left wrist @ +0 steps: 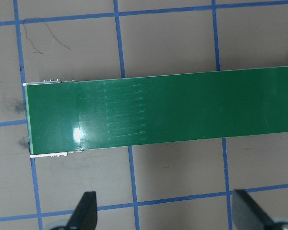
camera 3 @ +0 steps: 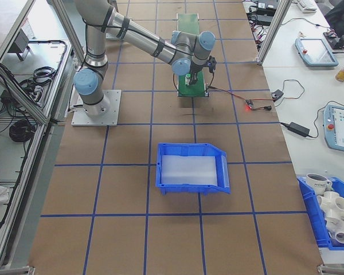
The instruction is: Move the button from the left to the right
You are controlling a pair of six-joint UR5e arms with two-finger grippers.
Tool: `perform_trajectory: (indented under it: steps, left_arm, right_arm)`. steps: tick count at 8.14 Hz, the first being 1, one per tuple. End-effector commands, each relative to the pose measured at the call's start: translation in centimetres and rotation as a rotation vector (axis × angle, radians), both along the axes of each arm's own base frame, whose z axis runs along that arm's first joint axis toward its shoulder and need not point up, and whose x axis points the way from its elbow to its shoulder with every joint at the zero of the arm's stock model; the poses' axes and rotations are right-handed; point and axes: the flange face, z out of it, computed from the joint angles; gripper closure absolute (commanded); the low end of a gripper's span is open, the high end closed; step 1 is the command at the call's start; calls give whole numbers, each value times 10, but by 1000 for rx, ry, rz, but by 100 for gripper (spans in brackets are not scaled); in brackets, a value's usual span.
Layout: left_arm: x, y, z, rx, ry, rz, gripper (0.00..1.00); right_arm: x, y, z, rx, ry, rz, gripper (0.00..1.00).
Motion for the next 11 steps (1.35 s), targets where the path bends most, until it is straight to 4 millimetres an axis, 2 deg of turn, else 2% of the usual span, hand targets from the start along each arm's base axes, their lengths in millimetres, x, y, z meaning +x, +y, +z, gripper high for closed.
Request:
perform_trajectory:
  steps: [1, 3, 4, 5, 6, 8, 9, 10, 11]
  left_arm:
    - [0, 0, 0, -1, -5, -20, 0]
    - [-1, 0, 0, -1, -2, -22, 0]
    - [-1, 1, 1, -3, -3, -21, 0]
    - [-2, 1, 1, -3, -3, -24, 0]
    - [-2, -1, -2, 2, 0, -24, 0]
    - [-2, 1, -1, 0, -3, -24, 0]
    - [-2, 1, -1, 0, -3, -24, 0]
    - [-2, 0, -1, -1, -2, -24, 0]
    - [-2, 1, -1, 0, -2, -24, 0]
  right_arm:
    - [-9, 3, -4, 24, 85, 34, 43]
    - [-14, 8, -8, 62, 118, 119, 51]
    - [-17, 9, -7, 71, 147, 152, 58]
    - [-17, 8, -3, 76, 147, 155, 67]
    - [-18, 4, 2, 67, 150, 162, 70]
    - [-29, -22, 49, 16, 241, 184, 70]
    - [-35, -30, 66, -16, 250, 229, 70]
    - [-50, -32, 73, -23, 292, 301, 69]
    - [-79, -33, 78, -25, 299, 349, 69]
